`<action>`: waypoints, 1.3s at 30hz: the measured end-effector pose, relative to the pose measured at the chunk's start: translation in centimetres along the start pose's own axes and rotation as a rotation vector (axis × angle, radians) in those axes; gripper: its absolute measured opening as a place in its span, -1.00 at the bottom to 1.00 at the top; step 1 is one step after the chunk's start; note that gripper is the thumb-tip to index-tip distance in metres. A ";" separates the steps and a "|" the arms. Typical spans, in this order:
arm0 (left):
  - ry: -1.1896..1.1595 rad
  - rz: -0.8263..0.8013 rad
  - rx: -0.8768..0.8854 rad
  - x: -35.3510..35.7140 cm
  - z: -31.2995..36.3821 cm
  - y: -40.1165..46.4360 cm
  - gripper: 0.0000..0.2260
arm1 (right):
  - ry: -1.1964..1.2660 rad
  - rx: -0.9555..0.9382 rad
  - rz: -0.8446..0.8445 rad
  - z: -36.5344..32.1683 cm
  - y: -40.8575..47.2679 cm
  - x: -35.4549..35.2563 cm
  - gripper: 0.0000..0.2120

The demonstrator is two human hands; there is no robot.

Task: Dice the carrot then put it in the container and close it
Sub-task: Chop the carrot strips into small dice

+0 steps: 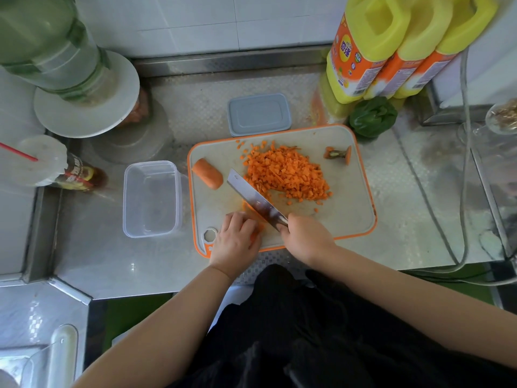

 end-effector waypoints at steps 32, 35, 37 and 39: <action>0.046 -0.004 0.054 -1.1 0.2 -0.5 -0.85 | -0.096 -0.045 -0.055 -0.9 -1.6 0.3 -0.79; 0.044 -0.023 0.041 -0.7 0.0 -0.5 -0.86 | -0.108 -0.030 -0.079 -1.2 -2.0 0.5 -0.83; 0.033 -0.038 0.017 -0.4 -0.4 -0.5 -0.88 | -0.134 -0.003 -0.096 -1.4 -2.0 0.6 -0.86; 0.020 -0.049 -0.008 -0.2 -0.7 -0.4 -0.90 | -0.168 0.009 -0.106 -1.9 -1.7 0.6 -0.86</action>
Point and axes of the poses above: each hand's wrist, its own y-axis towards the middle knuckle, its own x-axis out of the palm, z = x × y, the point moved 3 cm from there along y, towards the middle knuckle, and after that the axes turned 7 degrees about -x, right-handed, at the moved point
